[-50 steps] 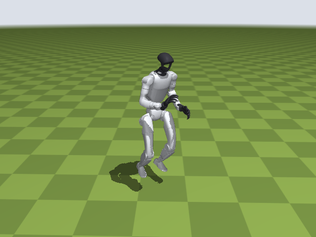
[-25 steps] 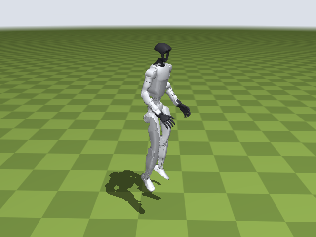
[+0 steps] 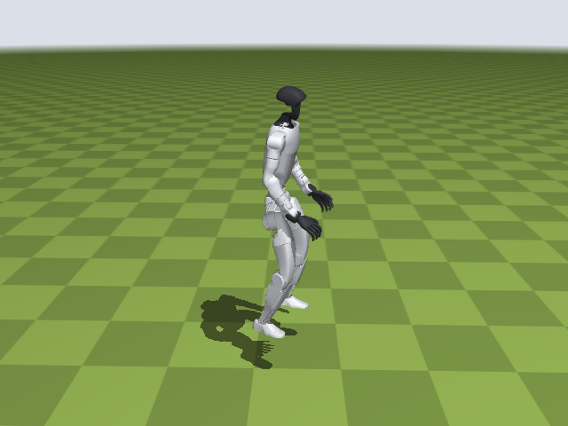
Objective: Sport exercise
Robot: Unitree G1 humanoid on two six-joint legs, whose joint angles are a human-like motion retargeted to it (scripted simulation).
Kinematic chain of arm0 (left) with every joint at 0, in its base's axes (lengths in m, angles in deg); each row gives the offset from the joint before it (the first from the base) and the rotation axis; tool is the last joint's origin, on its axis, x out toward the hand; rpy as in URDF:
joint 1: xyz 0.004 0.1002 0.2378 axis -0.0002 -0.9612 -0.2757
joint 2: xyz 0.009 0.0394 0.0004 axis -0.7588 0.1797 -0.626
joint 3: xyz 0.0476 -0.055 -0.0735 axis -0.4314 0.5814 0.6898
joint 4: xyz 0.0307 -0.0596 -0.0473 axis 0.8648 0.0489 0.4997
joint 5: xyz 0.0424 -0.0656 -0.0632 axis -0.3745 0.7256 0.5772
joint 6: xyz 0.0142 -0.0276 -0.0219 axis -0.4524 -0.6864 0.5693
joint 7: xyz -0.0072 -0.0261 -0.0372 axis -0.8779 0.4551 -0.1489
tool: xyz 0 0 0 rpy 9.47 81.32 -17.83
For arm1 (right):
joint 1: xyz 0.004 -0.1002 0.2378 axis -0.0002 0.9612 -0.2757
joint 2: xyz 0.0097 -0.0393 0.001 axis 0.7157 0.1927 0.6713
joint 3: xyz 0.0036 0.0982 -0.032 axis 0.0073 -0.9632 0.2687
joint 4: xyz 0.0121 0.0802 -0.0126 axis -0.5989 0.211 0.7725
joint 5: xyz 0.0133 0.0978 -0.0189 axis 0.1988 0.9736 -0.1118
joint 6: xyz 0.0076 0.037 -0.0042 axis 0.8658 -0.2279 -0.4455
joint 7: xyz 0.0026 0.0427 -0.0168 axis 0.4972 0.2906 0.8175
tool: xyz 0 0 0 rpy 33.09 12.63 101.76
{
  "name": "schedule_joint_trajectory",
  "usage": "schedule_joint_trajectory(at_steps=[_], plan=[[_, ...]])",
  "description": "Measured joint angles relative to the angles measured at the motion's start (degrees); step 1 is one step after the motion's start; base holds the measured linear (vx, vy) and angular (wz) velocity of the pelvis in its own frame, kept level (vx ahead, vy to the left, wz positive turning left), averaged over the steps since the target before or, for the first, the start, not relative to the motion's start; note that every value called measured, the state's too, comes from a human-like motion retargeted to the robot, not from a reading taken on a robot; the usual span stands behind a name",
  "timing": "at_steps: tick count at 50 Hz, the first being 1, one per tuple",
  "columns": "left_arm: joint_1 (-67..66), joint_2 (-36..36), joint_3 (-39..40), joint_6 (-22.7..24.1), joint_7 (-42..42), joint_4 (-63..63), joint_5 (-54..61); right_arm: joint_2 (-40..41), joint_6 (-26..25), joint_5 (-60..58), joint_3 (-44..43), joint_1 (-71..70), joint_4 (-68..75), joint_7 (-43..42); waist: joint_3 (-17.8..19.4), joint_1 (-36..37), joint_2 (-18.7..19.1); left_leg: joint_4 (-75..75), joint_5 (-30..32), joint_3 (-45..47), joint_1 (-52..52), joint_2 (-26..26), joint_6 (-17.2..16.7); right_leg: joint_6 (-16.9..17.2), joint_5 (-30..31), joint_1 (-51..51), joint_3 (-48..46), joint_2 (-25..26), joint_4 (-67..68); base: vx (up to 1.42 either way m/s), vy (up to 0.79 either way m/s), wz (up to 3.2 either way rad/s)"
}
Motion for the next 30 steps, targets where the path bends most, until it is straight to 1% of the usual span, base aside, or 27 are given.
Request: schedule_joint_trajectory(at_steps=[4,8,13,18,23,30], plan=[[3.5,-1.2,-2.8,0.6,1.6,-4.9,0.3,-1.2,-0.4,1.3,1.0,-2.9,-2.6,-1.7,-0.2,-0.3,1.7,1.2,0.0,-0.8,-2.5,1.4,-1.3,-0.8,0.6,-1.3,-0.5,1.7,-1.0,-0.11,-0.1,0.22],[6.2,-2.4,-4.9,0.9,3.1,-9.7,0.6,-1.5,-1.0,2.6,2.1,-4.7,-3.0,-2.5,-0.8,0.0,2.6,1.5,-0.4,-0.9,-4.1,2.4,-1.8,-1.2,1.2,-2.4,-1.2,2.5,-1.8,-0.1,-0.07,0.23],[7.9,-4.1,-7.0,0.9,3.6,-13.8,0.1,-1.3,-1.7,2.8,3.8,-6.2,-0.7,-2.3,-2.1,1.0,2.4,0.5,-0.8,-0.5,-5.1,3.4,-1.8,-1.0,1.9,-3.5,-2.6,2.9,-3.1,-0.08,-0.06,0.26],[8.0,-5.1,-7.6,1.1,1.6,-15.7,-1.2,-1.3,-2.3,2.2,5.3,-5.7,4.1,-1.4,-3.3,2.3,1.5,-0.6,-1.9,0.7,-5.5,5.4,-1.6,-0.9,2.4,-4.3,-4.6,3.3,-4.1,-0.06,-0.05,0.26],[4.6,-5.5,-6.1,-0.1,-1.7,-10.9,-2.6,-1.0,-2.4,2.7,5.2,-4.7,8.8,0.0,-4.2,2.7,0.4,-0.9,-4.0,3.1,-5.7,7.5,0.0,-0.9,2.6,-5.5,-6.0,3.3,-4.0,-0.04,0.0,0.21],[-1.7,-6.1,0.6,-3.8,-6.1,4.9,-4.9,-0.5,-2.4,7.7,0.7,-4.0,13.4,1.6,-5.0,2.1,-1.3,-2.3,-6.2,5.0,-6.4,8.1,2.2,-0.8,2.6,-8.3,-6.1,2.5,-2.2,-0.02,0.05,0.07]])
